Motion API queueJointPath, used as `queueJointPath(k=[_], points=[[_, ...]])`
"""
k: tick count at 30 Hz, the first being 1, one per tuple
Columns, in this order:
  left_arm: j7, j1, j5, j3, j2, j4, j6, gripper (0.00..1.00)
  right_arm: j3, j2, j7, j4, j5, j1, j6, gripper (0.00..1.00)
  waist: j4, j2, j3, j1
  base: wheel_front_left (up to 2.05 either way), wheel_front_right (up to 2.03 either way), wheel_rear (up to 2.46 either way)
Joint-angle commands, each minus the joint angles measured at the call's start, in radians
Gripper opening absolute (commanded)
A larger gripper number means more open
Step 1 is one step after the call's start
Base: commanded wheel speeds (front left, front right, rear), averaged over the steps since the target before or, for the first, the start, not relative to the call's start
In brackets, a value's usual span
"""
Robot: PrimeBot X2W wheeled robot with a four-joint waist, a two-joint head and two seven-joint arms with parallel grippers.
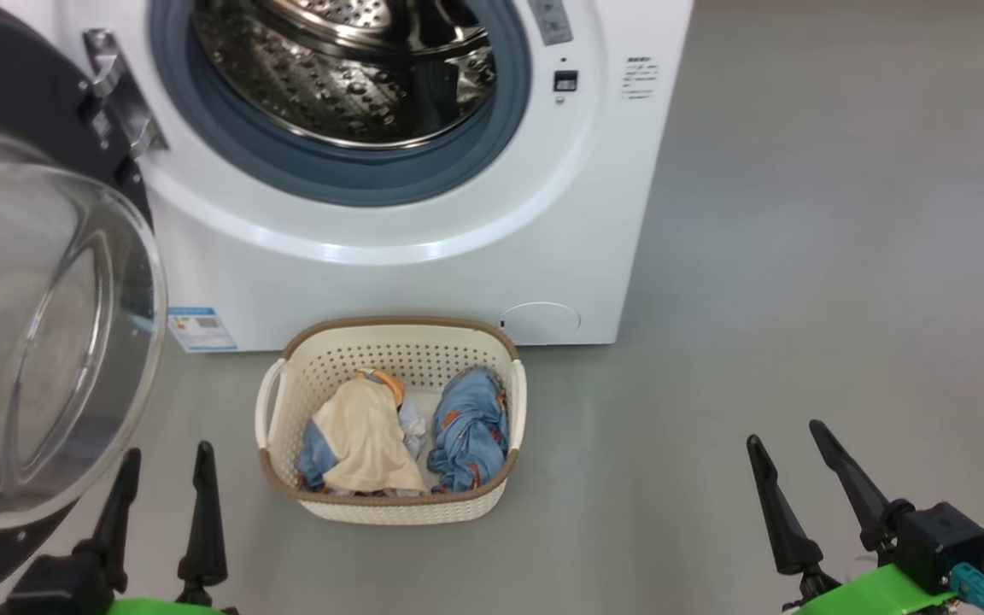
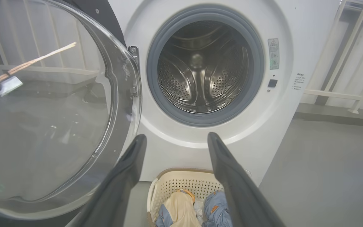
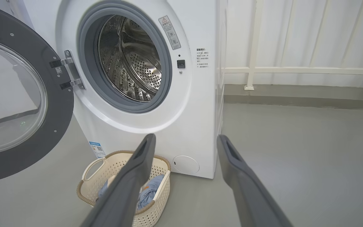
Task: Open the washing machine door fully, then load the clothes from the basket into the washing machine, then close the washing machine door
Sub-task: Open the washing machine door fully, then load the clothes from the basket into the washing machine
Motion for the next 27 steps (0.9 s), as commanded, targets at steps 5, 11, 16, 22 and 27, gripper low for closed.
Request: queueJointPath(k=[5,11,16,22,27], points=[[-0.006,0.017,0.007,0.025,0.03,-0.013,-0.005,1.0,0.026,0.001,-0.012,-0.042,-0.002,0.016,0.002,1.0,-0.048,0.0,-0.028,0.0,0.0,0.0,0.0],[-0.006,0.053,-0.005,0.023,0.023,-0.013,-0.005,1.0,0.011,0.007,-0.012,-0.048,-0.017,0.038,0.002,1.0,-0.06,0.0,-0.047,0.0,0.0,0.0,0.0],[-0.006,0.051,-0.005,0.031,0.023,-0.004,-0.003,1.0,-0.006,0.015,-0.012,-0.059,-0.036,0.047,0.002,1.0,-0.056,0.0,-0.058,0.0,0.0,0.0,0.0],[-0.006,0.045,0.005,0.036,0.026,0.007,0.002,1.0,-0.021,0.025,-0.012,-0.059,-0.051,0.048,0.002,1.0,-0.043,0.0,-0.064,0.0,0.0,0.0,0.0],[-0.006,0.039,0.011,0.036,0.026,0.01,0.002,1.0,-0.029,0.032,-0.012,-0.056,-0.057,0.045,0.002,1.0,-0.033,0.0,-0.06,0.0,0.0,0.0,0.0]])
